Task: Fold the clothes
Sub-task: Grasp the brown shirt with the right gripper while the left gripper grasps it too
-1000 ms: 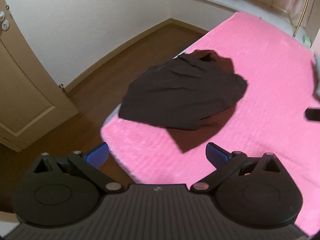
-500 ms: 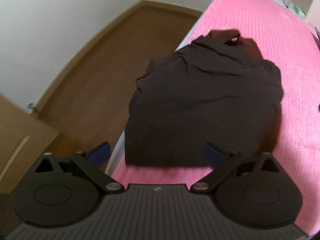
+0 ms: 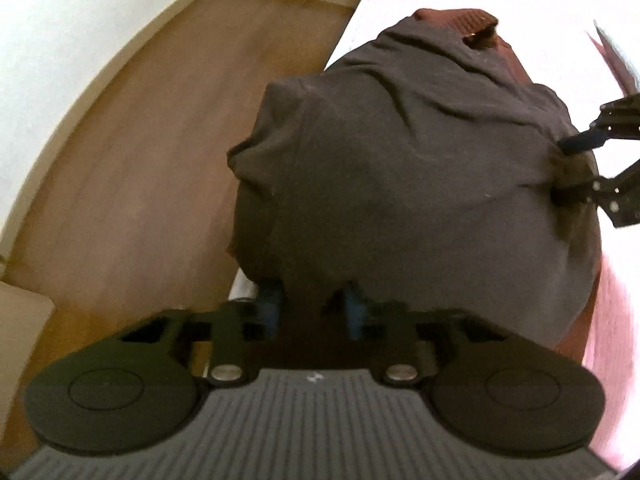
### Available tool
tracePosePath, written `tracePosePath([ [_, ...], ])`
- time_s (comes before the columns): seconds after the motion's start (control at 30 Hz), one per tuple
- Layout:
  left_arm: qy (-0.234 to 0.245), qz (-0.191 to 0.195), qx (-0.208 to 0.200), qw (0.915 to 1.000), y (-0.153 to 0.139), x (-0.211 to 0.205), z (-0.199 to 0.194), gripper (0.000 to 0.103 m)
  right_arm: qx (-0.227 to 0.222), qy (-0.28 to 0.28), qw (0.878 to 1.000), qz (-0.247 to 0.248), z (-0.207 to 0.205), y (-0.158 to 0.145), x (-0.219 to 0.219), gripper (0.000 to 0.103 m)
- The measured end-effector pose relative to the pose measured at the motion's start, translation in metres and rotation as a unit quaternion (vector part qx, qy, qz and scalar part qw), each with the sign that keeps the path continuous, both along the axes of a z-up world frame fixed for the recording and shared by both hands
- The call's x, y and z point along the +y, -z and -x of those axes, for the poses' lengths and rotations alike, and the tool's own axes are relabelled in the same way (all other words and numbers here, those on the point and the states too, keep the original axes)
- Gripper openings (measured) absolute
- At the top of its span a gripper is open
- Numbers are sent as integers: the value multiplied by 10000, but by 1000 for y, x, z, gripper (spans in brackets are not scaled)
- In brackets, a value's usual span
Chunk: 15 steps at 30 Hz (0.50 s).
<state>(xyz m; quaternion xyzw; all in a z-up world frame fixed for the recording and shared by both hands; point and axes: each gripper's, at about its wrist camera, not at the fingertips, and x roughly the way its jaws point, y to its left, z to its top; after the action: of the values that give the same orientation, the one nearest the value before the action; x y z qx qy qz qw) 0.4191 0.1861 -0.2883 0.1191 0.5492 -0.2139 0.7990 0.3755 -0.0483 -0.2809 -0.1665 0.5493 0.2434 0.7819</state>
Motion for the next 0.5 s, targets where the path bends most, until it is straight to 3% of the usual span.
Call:
tracePosePath([
  [0.03,39,-44,-77,10000,-6,-2,4,0,-31,9,10000,57,3,-4,1,13],
  [0.1,120,-45,-297,9995,-27,-5,16,0,-92,28,9998,171,8,-11,4,5],
  [0.3,786,477,-967,9911,-126,-39,64,0,-510,464,9972,-277,29,-78,-35,3],
  [0.5,1659,1201,-1313,9699,-213,-129,148,0,-1064,1162,9856,-619,114,-151,-131,3],
])
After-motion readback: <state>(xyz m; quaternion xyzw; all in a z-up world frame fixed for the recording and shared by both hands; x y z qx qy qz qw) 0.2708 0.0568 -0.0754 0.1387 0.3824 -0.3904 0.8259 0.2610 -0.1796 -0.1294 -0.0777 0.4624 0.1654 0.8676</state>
